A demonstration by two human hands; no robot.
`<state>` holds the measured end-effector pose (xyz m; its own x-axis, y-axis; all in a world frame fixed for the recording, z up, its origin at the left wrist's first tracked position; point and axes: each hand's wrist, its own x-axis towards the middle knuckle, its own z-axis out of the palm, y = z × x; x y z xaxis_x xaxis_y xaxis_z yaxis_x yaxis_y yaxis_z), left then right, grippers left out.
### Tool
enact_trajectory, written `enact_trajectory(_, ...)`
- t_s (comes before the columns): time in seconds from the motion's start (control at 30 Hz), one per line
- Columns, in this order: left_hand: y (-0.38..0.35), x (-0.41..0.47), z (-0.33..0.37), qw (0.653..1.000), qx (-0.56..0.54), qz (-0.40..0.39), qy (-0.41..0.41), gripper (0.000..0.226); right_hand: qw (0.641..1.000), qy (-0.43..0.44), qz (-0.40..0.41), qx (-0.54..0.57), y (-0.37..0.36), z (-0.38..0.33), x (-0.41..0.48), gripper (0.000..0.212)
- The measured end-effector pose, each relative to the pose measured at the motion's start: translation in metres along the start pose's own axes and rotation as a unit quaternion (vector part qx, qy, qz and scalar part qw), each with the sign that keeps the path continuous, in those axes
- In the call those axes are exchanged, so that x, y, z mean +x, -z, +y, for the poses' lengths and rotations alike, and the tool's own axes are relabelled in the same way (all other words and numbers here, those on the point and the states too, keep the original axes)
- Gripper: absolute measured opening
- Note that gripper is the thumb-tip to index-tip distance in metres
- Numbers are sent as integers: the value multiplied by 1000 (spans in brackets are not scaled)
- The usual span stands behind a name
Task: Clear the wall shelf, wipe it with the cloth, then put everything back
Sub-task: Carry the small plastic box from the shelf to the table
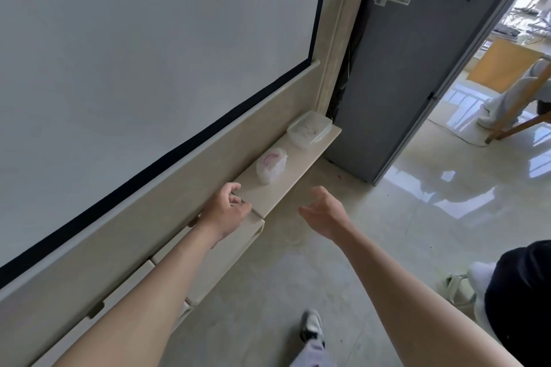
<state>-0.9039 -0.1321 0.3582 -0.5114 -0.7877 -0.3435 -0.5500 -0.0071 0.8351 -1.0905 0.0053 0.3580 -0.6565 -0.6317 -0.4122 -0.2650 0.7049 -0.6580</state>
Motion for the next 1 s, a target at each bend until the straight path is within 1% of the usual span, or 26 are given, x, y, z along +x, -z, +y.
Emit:
enact_trajectory(0.17,-27,75,9,999,26,5,35,57,999,6,-41,8,11,-3,100,53)
enact_trajectory(0.3,-57,141,14,996,52,13,71,65,995,5,-97,12,10,-2,194,64)
enact_trajectory(0.37,-73,176,14,994,66,11,90,71,993,17,-120,-8,7,-1,240,67)
enact_trajectory(0.43,-85,205,11,992,84,11,94,78,990,42,-128,-40,6,0,275,70)
enact_trajectory(0.57,-117,266,-5,987,127,13,101,91,978,81,-158,-111,-10,11,349,85)
enact_trajectory(0.67,-137,301,-23,982,163,11,97,100,963,112,-184,-162,-28,20,388,96)
enact_trajectory(0.8,-152,332,-48,977,188,16,102,109,945,140,-215,-204,-53,28,423,103)
enact_trajectory(0.9,-159,347,-59,975,196,10,109,107,934,158,-238,-215,-71,33,442,107)
enact_trajectory(1.0,-165,356,-66,971,211,0,110,101,929,172,-252,-209,-83,36,455,106)
